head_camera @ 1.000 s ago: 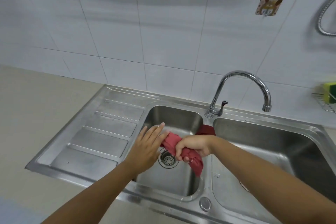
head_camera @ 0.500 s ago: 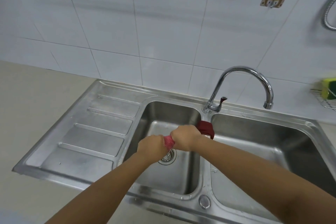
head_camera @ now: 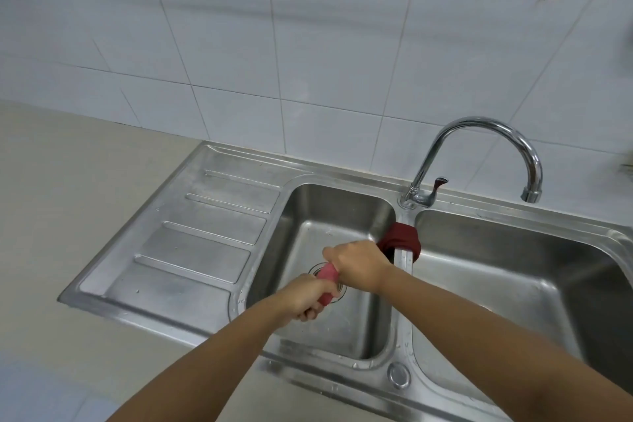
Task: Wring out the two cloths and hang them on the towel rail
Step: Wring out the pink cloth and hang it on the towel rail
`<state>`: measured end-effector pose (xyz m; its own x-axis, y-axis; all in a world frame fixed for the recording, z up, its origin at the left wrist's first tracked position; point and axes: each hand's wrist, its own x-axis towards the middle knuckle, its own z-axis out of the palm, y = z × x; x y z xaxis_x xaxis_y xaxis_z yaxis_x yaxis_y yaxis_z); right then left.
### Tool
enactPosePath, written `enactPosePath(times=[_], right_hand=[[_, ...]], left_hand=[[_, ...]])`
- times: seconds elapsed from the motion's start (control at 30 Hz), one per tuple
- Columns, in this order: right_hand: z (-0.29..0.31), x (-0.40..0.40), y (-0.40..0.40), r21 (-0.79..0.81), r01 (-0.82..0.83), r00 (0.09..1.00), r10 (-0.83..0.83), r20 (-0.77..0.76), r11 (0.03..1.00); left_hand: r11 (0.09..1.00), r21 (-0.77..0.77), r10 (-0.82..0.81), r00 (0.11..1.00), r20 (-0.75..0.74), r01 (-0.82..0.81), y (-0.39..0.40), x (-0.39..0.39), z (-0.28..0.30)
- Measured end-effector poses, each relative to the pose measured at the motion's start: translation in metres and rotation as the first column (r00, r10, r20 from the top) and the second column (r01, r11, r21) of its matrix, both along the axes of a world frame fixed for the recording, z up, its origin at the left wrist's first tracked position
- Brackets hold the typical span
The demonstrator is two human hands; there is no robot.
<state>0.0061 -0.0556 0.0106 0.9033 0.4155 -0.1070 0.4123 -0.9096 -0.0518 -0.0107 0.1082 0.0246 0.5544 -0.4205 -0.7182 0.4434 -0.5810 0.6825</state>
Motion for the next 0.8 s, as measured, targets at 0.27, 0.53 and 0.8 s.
enactPosePath(times=[0.27,0.53,0.8], right_hand=[[-0.011,-0.001,-0.008,0.268,0.477,0.864,-0.391,-0.317,0.837],[-0.005,-0.01,0.003,0.274,0.516,0.856,-0.473,-0.21,0.812],[0.002,-0.023,-0.001,0.04,0.306,0.948,-0.301,-0.103,0.951]], left_hand=[[0.892,0.438,-0.356,0.765,0.537,0.108,0.002,0.004,-0.007],[0.896,0.442,-0.325,0.604,0.728,-0.05,-0.002,0.007,-0.017],[0.798,0.602,-0.533,0.494,0.687,0.024,0.001,0.008,-0.019]])
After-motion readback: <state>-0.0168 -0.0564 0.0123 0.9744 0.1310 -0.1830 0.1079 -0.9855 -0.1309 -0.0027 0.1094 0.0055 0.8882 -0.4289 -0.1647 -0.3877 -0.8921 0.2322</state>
